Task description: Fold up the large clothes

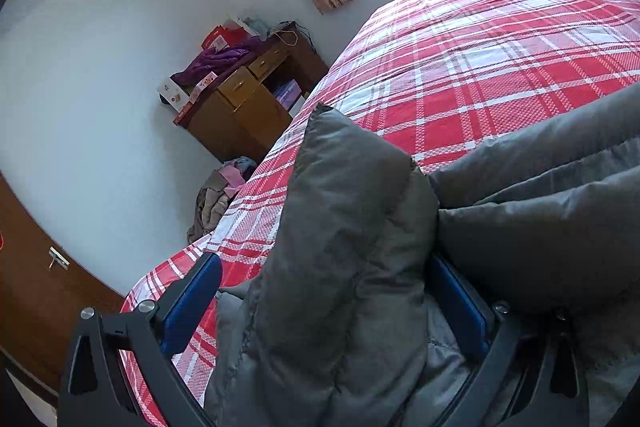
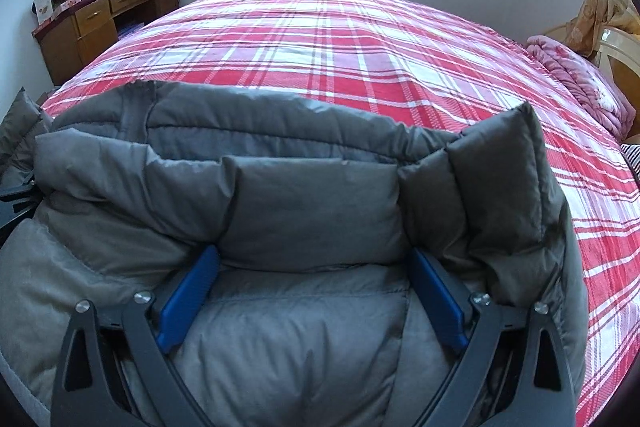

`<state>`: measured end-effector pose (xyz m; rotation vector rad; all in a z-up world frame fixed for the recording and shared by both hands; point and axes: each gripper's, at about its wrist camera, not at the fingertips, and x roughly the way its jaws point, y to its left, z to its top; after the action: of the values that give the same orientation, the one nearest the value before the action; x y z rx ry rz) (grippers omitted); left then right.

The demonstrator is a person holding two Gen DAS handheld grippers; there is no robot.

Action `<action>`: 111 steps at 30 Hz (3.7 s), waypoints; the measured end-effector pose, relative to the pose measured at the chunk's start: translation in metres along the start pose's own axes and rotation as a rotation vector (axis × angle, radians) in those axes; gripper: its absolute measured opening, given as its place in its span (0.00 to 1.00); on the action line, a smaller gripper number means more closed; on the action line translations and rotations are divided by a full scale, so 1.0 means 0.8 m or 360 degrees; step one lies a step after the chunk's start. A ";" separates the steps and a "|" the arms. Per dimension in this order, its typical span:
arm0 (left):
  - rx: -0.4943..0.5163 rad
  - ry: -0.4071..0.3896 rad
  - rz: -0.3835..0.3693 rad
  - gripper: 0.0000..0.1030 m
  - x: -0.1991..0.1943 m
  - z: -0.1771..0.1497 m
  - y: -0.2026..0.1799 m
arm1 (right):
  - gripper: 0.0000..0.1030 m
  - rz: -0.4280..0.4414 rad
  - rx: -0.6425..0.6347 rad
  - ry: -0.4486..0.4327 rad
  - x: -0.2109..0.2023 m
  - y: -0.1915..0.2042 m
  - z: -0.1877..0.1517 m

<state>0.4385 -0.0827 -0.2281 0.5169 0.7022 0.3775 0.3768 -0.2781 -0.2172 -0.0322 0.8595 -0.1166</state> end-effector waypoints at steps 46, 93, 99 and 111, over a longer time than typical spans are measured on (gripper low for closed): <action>-0.0172 -0.0166 -0.0636 0.99 -0.160 -0.030 0.032 | 0.99 -0.0153 0.0180 -0.0002 -0.071 -0.066 -0.090; -0.0976 0.0279 -0.1225 0.73 -0.019 -0.169 0.202 | 1.00 -0.0045 -0.0195 -0.0179 -0.134 0.090 -0.145; -0.0842 0.0222 -0.1162 0.81 -0.006 -0.140 0.178 | 1.00 -0.0041 -0.0190 -0.0188 -0.135 0.088 -0.147; -0.0830 0.0080 -0.1416 0.09 -0.028 -0.153 0.218 | 1.00 -0.0019 -0.0184 -0.0201 -0.135 0.084 -0.148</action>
<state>0.3111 0.0865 -0.1970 -0.3174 0.7768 -0.2686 0.2233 -0.1968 -0.2179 -0.1515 0.7393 -0.0755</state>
